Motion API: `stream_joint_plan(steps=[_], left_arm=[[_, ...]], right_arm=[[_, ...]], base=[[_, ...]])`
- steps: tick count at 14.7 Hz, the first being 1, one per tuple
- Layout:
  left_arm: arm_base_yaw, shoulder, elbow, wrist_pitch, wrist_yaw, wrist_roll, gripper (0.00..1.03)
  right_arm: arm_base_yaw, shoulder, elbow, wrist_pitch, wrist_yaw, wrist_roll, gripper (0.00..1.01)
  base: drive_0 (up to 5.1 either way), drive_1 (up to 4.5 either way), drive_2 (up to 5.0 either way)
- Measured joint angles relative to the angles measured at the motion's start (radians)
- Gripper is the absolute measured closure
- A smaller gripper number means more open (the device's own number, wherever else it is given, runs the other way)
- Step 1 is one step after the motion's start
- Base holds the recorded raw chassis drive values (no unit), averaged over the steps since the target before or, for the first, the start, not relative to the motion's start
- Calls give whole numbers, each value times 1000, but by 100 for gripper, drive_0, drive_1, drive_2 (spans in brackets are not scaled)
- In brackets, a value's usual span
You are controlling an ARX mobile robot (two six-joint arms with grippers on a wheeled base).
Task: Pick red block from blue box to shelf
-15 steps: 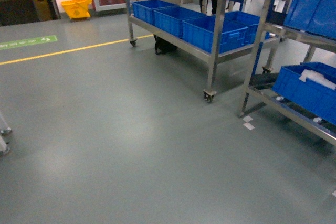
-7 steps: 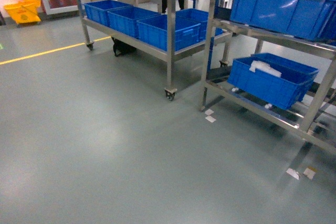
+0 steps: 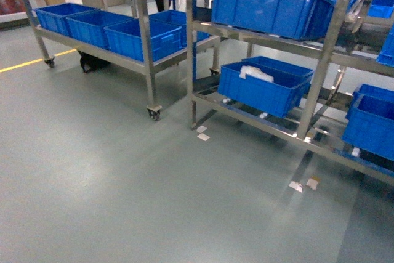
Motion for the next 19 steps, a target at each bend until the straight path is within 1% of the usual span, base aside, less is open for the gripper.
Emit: stream_joint_plan(steps=[19], left_arm=[[0,0,0,0,0,0,5]], right_arm=[[0,-5,0,-4,0,0,73]], base=[[-161,-161,-161]])
